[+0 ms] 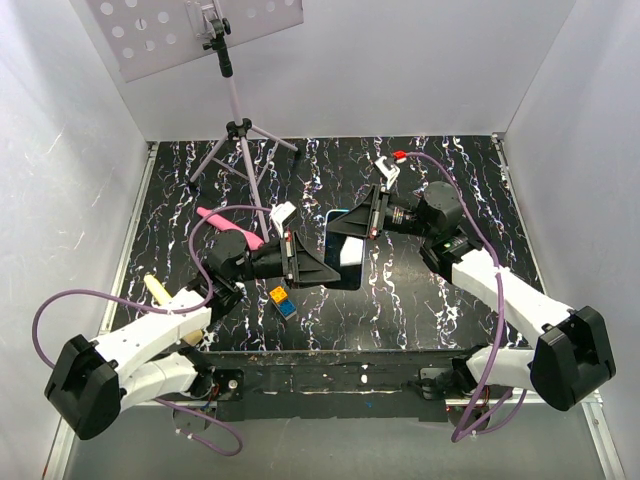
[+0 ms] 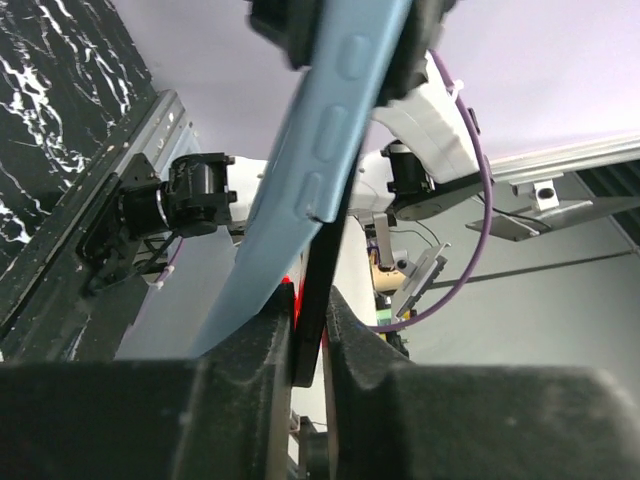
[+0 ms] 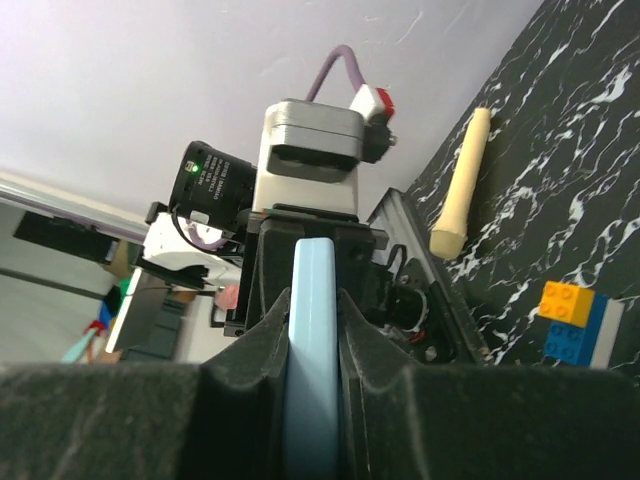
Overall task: Take the phone out of the phone case
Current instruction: Remove the phone case from the phone.
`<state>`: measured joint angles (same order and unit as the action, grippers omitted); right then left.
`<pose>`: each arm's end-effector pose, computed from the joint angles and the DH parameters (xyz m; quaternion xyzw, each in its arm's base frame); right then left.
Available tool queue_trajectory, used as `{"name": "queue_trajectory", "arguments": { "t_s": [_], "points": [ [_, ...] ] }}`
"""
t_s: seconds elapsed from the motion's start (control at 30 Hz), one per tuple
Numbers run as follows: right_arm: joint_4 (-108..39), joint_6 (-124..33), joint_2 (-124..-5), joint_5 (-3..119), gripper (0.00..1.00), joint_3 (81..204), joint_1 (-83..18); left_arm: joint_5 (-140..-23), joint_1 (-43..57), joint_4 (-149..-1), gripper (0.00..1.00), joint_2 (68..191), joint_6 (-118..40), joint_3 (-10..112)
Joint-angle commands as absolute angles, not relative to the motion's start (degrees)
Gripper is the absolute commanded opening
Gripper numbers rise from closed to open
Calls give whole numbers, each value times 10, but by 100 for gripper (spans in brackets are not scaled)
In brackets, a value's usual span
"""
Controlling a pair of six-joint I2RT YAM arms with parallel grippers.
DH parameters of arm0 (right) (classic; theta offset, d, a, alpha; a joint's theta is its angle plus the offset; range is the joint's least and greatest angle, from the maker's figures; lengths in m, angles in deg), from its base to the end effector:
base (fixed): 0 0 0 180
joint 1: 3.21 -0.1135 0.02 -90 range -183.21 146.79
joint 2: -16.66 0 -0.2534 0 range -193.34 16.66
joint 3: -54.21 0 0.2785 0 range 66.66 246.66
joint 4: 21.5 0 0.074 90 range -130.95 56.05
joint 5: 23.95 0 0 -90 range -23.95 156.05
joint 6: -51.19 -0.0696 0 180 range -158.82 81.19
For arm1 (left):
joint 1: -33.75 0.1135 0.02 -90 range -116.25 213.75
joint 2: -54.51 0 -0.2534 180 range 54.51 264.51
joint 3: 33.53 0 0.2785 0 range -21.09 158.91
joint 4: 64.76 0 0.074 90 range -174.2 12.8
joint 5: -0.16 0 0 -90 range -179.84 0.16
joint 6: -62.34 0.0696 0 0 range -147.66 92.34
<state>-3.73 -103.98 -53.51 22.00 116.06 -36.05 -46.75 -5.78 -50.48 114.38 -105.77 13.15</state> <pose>0.2527 0.2207 0.3319 -0.1080 0.6552 0.6929 0.2810 0.1925 -0.2205 0.2715 0.0322 0.7014 -0.7012 0.1237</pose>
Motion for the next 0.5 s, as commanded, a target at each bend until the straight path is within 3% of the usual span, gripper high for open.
{"name": "queue_trajectory", "arguments": {
  "t_s": [0.0,0.1,0.27,0.37,0.47],
  "points": [
    [-11,-1052,-523,153,1,1184,-390,-522,-56,-494,1,1133,-1047,166],
    [-47,-1030,-513,155,4,1190,-391,-526,-55,-478,0,1133,-1066,162],
    [-79,-1008,-490,164,34,1192,-390,-544,-55,-499,0,1108,-1064,157],
    [-86,-1001,-479,157,72,1196,-388,-549,-56,-495,0,1097,-1080,150],
    [-106,-992,-458,153,80,1194,-383,-549,-56,-484,0,1089,-1096,146]
  ]
}}
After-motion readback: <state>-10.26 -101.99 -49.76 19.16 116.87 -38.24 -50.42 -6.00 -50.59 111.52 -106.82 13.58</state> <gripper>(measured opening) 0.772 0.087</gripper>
